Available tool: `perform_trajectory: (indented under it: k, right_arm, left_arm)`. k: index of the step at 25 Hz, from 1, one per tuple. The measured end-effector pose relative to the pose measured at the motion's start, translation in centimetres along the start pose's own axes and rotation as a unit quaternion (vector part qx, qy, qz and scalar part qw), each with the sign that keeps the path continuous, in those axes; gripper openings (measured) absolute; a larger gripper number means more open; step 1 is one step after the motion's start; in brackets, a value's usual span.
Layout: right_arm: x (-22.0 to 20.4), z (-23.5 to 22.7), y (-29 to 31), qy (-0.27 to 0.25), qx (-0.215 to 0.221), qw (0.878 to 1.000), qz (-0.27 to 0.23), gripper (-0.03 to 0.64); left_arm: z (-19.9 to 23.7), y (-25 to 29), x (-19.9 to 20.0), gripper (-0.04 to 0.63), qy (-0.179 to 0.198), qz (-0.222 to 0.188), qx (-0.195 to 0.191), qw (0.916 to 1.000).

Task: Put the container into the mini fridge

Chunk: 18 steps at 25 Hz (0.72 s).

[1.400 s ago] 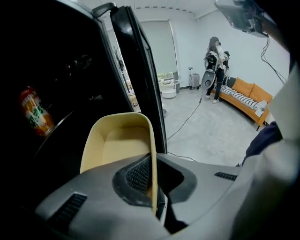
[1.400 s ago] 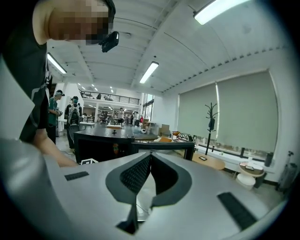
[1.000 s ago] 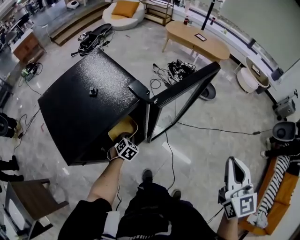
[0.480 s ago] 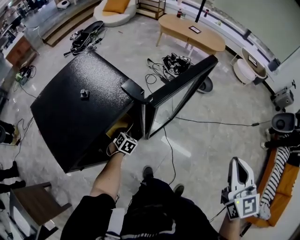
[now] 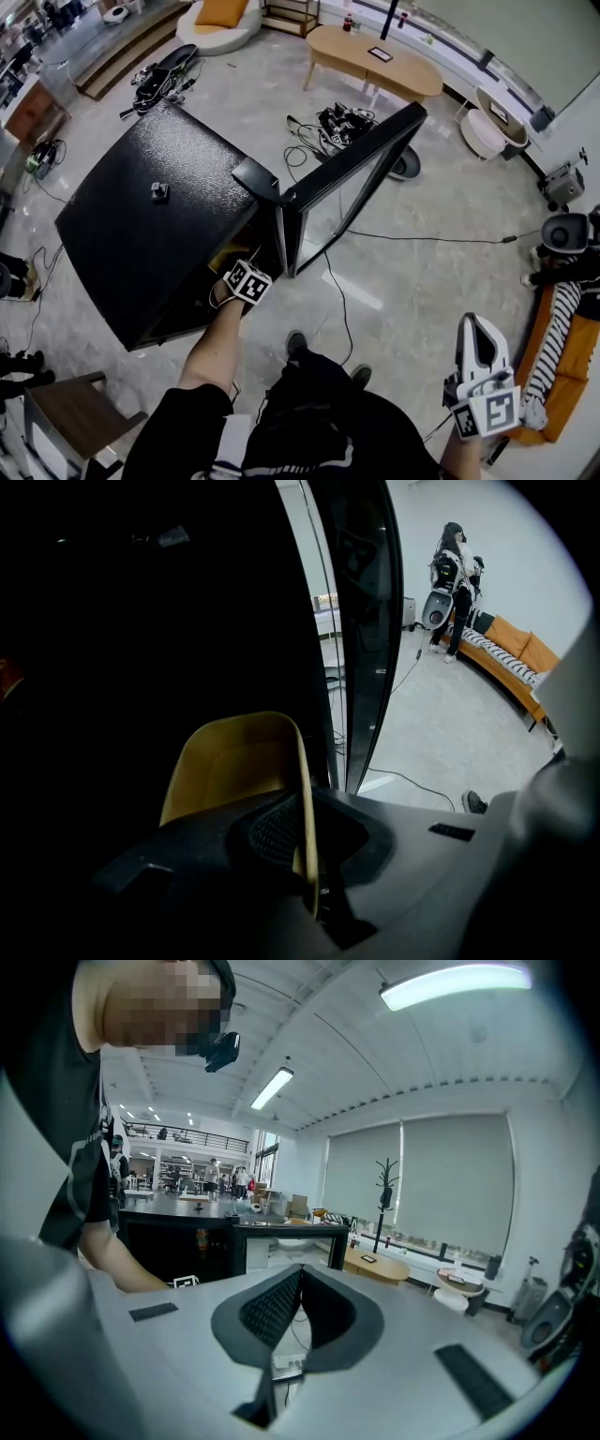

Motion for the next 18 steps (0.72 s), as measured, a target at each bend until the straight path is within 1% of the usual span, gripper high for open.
perform_trajectory:
  k: [5, 14, 18]
  right_arm:
    - [0.0, -0.5, -0.9, -0.001, -0.005, 1.0, 0.0, 0.017]
    - [-0.3, -0.7, -1.0, 0.017, 0.001, 1.0, 0.0, 0.017]
    - [-0.4, -0.4, -1.2, 0.018, 0.006, 1.0, -0.004, 0.017]
  left_arm:
    - [-0.2, 0.3, 0.1, 0.014, 0.017, 0.015, 0.004, 0.9997]
    - [-0.5, 0.3, 0.4, 0.014, 0.011, 0.014, 0.002, 0.9998]
    - [-1.0, 0.5, 0.2, 0.014, 0.018, 0.018, -0.003, 0.9997]
Point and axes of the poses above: the fingertips, and each gripper's own axes: y forward along the fingers, z to its left, x out of its top, the point moved 8 cm from there along -y, backward along the fingers, and after that the axes turned 13 degrees about -x, right-handed, at the moved point
